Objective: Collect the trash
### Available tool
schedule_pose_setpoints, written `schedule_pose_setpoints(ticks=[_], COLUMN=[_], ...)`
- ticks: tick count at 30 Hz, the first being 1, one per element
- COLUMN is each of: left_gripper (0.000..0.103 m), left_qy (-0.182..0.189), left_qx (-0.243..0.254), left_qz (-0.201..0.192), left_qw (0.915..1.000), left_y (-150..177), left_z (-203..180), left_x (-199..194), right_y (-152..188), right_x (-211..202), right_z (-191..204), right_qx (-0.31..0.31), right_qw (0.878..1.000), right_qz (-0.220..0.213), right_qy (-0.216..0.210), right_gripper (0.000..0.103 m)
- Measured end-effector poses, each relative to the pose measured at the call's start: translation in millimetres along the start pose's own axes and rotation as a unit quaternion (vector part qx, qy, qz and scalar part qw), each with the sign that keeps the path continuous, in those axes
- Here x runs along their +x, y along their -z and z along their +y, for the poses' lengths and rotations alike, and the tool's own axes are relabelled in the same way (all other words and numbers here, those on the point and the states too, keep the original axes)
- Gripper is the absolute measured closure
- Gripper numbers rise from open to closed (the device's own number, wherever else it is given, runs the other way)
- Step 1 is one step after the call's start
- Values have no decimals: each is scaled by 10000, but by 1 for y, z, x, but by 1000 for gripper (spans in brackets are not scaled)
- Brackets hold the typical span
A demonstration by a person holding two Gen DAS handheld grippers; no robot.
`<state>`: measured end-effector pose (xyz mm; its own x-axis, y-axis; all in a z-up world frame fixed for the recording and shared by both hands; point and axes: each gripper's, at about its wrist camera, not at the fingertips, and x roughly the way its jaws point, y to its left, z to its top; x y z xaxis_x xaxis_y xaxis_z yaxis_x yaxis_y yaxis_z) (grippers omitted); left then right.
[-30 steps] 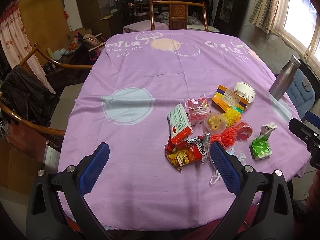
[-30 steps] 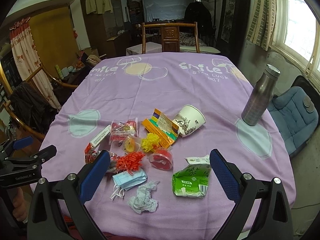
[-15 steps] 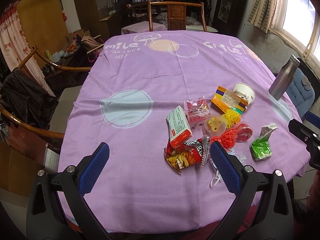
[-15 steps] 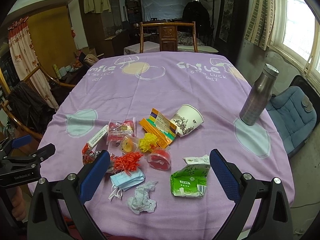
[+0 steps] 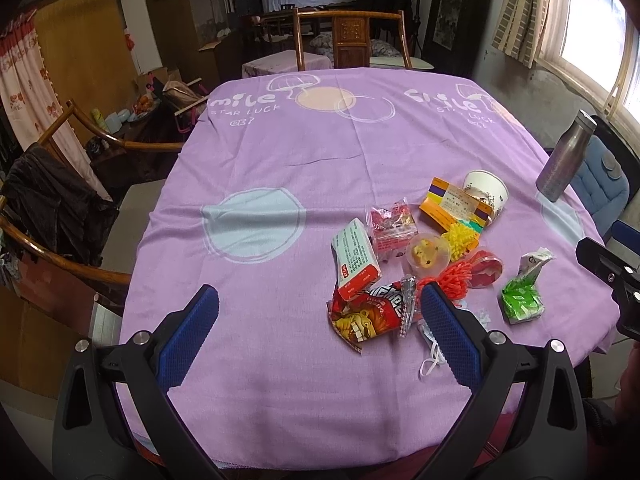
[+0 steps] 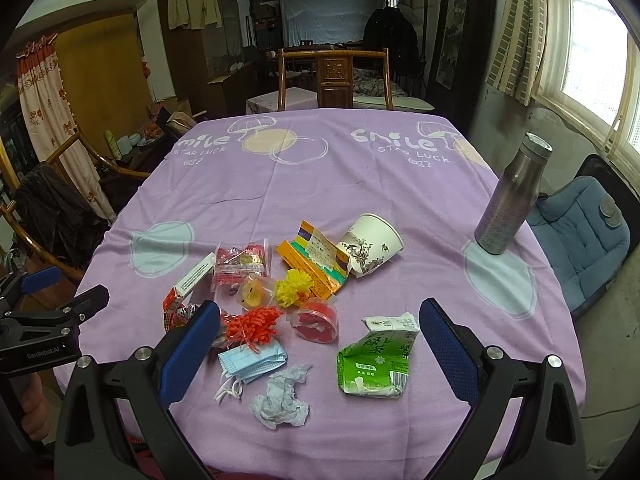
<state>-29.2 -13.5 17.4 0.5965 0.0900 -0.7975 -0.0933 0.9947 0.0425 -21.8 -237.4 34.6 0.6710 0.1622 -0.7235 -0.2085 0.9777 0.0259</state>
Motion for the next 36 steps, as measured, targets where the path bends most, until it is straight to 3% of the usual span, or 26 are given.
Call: schedule_pose_setpoints(ticks=[36], left_gripper=[7], left_qy=[38], left_qx=[120], left_qz=[8], left_qw=[9999], left_y=[-3], left_z=[-10], left_x=[4], right_y=[-2], right_x=[-1], right_z=[-1], right_qx=[-12], right_qw=[10000], right_qz=[-5], right_qy=[41], right_gripper=[6])
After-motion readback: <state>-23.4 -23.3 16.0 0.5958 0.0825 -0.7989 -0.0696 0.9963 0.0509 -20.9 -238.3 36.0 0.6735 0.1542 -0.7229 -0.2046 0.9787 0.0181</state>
